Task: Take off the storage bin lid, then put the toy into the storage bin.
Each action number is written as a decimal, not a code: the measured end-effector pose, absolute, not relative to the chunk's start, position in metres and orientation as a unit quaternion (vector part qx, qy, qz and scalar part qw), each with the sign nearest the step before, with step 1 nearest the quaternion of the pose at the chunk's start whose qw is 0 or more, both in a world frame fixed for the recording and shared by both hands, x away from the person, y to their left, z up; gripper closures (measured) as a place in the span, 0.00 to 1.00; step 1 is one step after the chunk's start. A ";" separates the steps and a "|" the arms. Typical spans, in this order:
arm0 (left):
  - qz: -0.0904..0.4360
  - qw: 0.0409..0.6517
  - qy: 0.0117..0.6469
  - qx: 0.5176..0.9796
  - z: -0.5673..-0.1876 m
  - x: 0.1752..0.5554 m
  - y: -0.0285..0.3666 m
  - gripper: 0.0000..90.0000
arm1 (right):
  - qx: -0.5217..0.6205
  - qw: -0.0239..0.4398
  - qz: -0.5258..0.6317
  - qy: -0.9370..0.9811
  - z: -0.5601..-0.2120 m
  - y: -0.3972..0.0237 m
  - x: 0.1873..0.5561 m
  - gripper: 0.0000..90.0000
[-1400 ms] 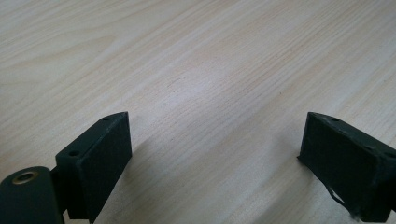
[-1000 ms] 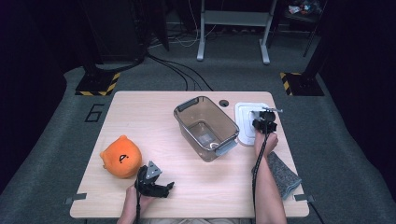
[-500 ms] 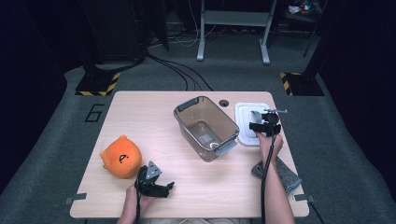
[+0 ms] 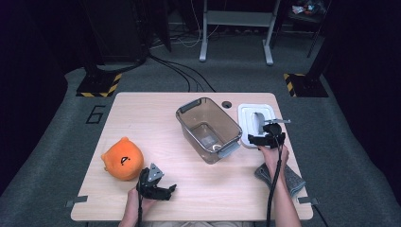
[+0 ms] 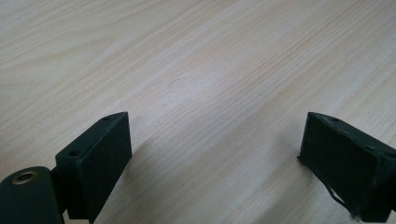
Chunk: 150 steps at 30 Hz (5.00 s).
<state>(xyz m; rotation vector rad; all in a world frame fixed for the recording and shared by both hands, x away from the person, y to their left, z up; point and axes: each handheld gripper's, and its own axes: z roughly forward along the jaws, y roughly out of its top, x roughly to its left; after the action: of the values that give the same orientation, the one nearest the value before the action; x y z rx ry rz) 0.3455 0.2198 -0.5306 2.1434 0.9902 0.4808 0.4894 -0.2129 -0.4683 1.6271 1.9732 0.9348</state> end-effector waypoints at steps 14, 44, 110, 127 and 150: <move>0.183 0.355 0.383 0.833 -0.530 0.345 0.220 0.09 | 0.525 0.214 0.344 0.748 -0.475 -0.192 0.435 0.00; 0.213 0.377 0.350 0.831 -0.482 0.333 0.221 0.05 | 0.440 0.185 0.344 0.809 -0.530 -0.127 0.368 0.00; 0.204 0.356 0.451 0.793 -0.462 0.380 0.353 0.11 | 0.438 0.186 0.341 0.811 -0.531 -0.129 0.371 0.00; 0.245 0.361 0.442 0.784 -0.474 0.379 0.346 0.70 | 0.435 0.188 0.340 0.812 -0.531 -0.130 0.371 0.00; 0.276 0.376 0.442 0.766 -0.439 0.385 0.347 0.72 | 0.427 0.189 0.342 0.816 -0.531 -0.131 0.372 0.00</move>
<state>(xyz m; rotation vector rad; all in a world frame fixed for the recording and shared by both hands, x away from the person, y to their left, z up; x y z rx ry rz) 0.3846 0.3467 -0.4386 1.9609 1.1311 0.7063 0.3717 -0.1309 -0.5309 1.2002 2.2935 0.9602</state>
